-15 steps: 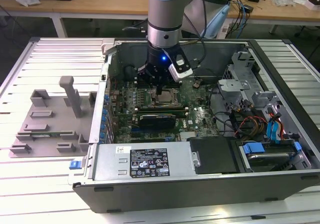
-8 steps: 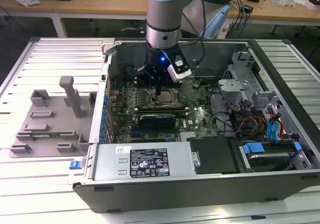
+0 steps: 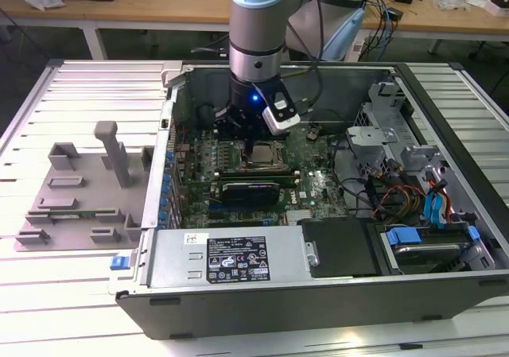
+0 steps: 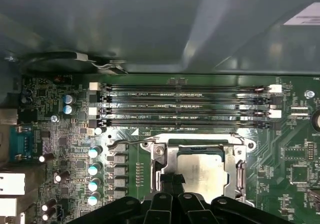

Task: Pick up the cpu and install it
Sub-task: 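Close the cpu cover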

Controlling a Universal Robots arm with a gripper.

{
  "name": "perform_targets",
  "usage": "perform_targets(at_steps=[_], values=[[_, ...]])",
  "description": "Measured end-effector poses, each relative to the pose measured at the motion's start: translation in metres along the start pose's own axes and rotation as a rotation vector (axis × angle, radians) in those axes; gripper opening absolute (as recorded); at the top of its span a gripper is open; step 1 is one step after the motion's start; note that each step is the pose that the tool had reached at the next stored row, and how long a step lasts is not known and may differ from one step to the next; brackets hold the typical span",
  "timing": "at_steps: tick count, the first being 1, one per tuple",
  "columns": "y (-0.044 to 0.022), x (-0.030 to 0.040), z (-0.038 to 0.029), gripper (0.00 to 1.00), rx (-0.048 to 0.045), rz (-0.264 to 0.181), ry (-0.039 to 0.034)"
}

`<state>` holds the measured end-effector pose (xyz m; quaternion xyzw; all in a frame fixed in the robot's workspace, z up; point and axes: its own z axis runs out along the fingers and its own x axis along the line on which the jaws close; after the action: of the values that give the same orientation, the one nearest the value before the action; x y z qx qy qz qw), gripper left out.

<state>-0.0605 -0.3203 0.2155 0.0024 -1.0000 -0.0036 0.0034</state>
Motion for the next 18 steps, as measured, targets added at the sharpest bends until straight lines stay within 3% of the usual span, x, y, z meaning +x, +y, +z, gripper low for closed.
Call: perform_targets(at_steps=[5,15,18], values=[[-0.0001,0.0063,0.0125,0.11,0.0004,-0.003,0.0002],[0.0,0.0063,0.0137,0.11,0.0002,-0.003,0.0],[0.0003,0.0062,0.0109,0.11,-0.0021,-0.003,-0.0012]])
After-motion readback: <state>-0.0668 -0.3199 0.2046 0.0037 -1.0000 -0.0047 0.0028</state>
